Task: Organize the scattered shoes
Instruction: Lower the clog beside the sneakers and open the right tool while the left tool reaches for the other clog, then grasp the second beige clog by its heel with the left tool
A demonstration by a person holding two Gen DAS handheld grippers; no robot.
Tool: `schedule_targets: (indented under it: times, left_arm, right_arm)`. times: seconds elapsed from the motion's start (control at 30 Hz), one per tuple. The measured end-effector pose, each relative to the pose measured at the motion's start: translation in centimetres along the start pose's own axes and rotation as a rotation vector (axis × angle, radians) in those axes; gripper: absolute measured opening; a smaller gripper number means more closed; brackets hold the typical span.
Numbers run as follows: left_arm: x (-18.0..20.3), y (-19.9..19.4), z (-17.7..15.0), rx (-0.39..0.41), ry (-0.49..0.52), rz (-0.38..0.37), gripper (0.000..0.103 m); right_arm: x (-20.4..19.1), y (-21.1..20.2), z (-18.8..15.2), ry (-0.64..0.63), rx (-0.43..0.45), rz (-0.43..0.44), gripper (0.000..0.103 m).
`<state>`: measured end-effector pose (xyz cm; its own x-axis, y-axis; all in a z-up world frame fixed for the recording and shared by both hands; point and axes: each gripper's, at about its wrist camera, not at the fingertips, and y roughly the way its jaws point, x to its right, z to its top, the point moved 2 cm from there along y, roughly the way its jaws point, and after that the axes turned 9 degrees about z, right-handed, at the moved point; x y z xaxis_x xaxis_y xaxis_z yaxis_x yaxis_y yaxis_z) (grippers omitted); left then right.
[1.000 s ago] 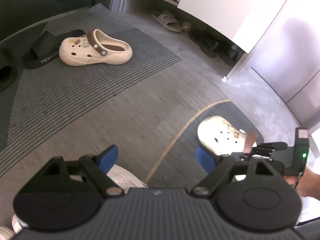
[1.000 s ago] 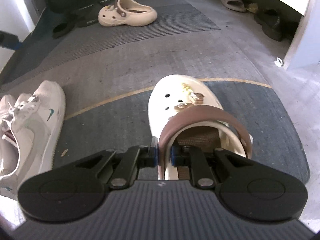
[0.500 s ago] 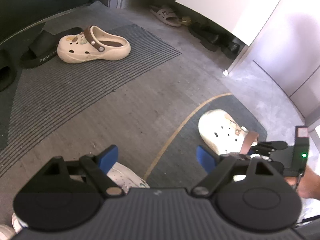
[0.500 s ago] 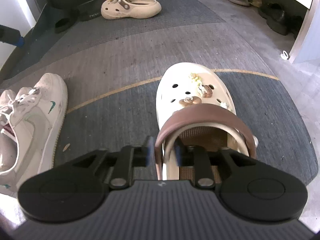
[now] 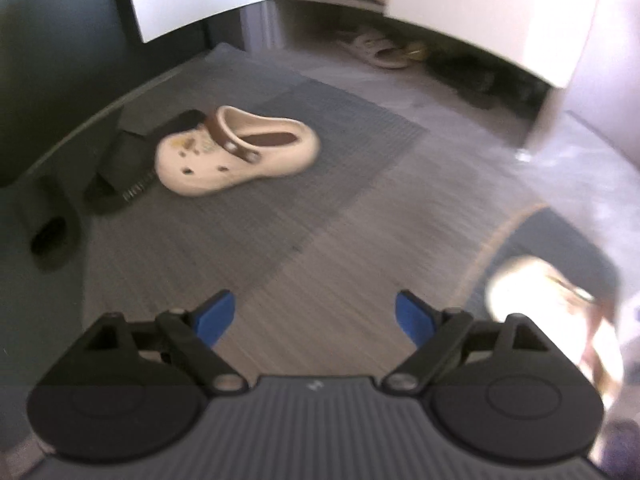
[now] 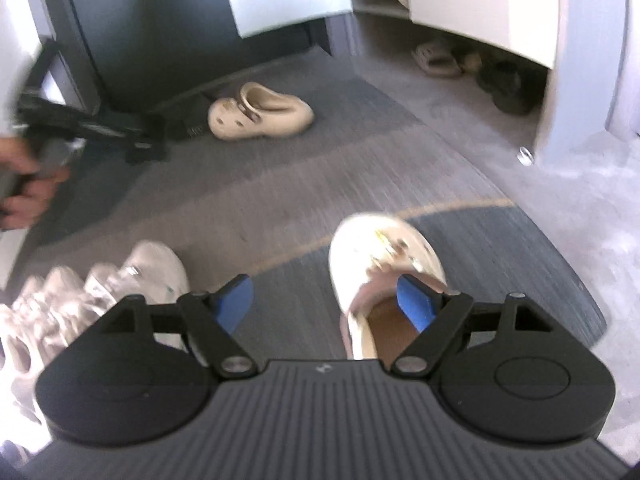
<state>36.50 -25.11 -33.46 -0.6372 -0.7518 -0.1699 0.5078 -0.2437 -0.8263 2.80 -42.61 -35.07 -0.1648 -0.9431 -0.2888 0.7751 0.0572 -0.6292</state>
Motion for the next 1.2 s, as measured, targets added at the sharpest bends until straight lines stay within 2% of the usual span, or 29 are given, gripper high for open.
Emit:
schedule_targets:
  times: [0.03, 0.17, 0.3, 0.5, 0.6, 0.67, 0.77, 0.8, 0.97, 1.1, 1.2]
  left_arm:
    - [-0.5, 1.2, 1.1, -0.009, -0.022, 0.007, 0.089]
    - [-2.0, 7.7, 7.5, 0.016, -0.046, 0.135, 0.089]
    - [-1.9, 11.8, 11.4, 0.046, -0.033, 0.247, 0.088]
    - [-1.6, 16.9, 14.8, 0.025, -0.055, 0.339, 0.088]
    - [-1.2, 18.9, 15.6, 0.048, -0.060, 0.434, 0.083]
    - [-1.5, 20.3, 15.8, 0.020, -0.080, 0.453, 0.082]
    - [-2.2, 23.1, 16.1, -0.064, -0.125, 0.478, 0.072]
    - [-2.4, 23.6, 16.0, -0.084, -0.137, 0.474, 0.072]
    - [-2.4, 23.7, 15.8, -0.100, -0.182, 0.462, 0.062]
    - [-2.2, 22.4, 15.6, -0.127, -0.227, 0.471, 0.034]
    - [-2.3, 21.7, 15.6, -0.157, -0.244, 0.453, 0.031]
  right_arm:
    - [-0.5, 0.5, 0.7, -0.023, 0.004, 0.013, 0.082]
    - [-1.3, 1.1, 1.9, -0.090, -0.008, 0.036, 0.082]
    - [-1.1, 0.6, 2.6, -0.104, -0.022, 0.024, 0.082]
    - [1.0, 1.0, 2.8, -0.046, -0.073, -0.024, 0.082]
    - [2.0, 0.6, 3.0, -0.020, -0.078, -0.055, 0.082]
    - [2.8, 0.2, 3.0, -0.008, -0.075, -0.078, 0.082]
    - [4.0, 0.2, 3.3, 0.015, -0.080, -0.117, 0.082]
    - [4.2, 0.1, 3.3, 0.022, -0.078, -0.121, 0.082]
    - [4.8, 0.1, 3.3, 0.020, -0.076, -0.147, 0.082]
    - [5.2, 0.5, 3.3, 0.057, -0.067, -0.153, 0.082]
    - [4.9, 0.4, 3.6, 0.048, -0.045, -0.159, 0.082]
